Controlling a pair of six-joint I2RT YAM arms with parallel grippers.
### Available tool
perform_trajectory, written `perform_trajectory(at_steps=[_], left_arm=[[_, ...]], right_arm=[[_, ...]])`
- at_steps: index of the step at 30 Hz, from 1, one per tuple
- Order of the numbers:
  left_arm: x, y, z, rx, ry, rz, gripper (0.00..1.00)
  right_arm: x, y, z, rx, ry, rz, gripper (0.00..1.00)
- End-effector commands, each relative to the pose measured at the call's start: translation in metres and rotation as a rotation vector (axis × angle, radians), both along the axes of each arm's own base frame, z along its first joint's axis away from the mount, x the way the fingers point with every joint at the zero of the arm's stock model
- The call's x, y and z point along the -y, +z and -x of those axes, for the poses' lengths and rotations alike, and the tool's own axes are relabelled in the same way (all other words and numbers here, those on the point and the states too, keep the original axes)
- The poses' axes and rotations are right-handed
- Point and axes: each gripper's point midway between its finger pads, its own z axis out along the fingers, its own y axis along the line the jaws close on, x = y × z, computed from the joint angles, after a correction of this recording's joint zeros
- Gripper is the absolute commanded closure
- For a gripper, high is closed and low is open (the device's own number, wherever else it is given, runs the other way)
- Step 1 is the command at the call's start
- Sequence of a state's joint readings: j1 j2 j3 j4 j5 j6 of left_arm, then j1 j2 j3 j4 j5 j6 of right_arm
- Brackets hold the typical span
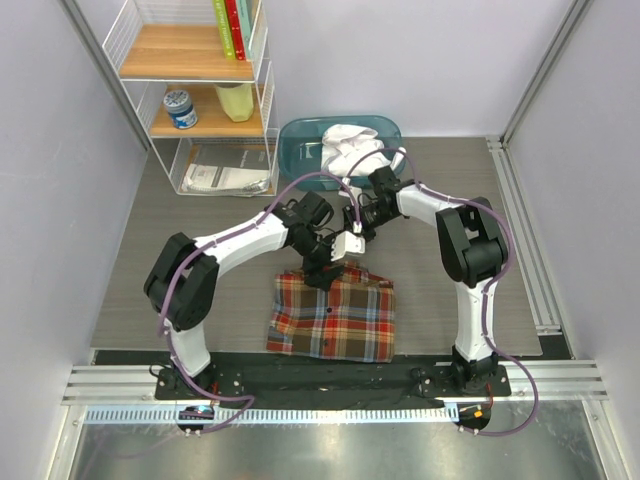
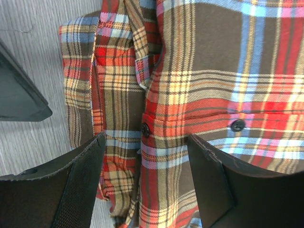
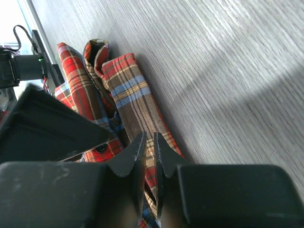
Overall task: Fold and stack the long sleeve shirts
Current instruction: Fold the shirt
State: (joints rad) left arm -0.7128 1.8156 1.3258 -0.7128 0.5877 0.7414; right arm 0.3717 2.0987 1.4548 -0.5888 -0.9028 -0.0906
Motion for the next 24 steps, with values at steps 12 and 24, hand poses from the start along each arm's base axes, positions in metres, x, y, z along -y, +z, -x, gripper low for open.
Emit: perform_trajectory(at_steps=[12,24], left_arm=[[0.004,-0.005,-0.013,0.066,-0.033,0.012,0.32],[-0.001,-0.019,-0.008,0.037,-0.049,-0.026,0.47]], right_arm=[[-0.012,0.001,0.032,-0.073,0.06,-0.076,0.85],[-0.013,0.013,0.034,-0.066,0.058,-0.087,0.86]])
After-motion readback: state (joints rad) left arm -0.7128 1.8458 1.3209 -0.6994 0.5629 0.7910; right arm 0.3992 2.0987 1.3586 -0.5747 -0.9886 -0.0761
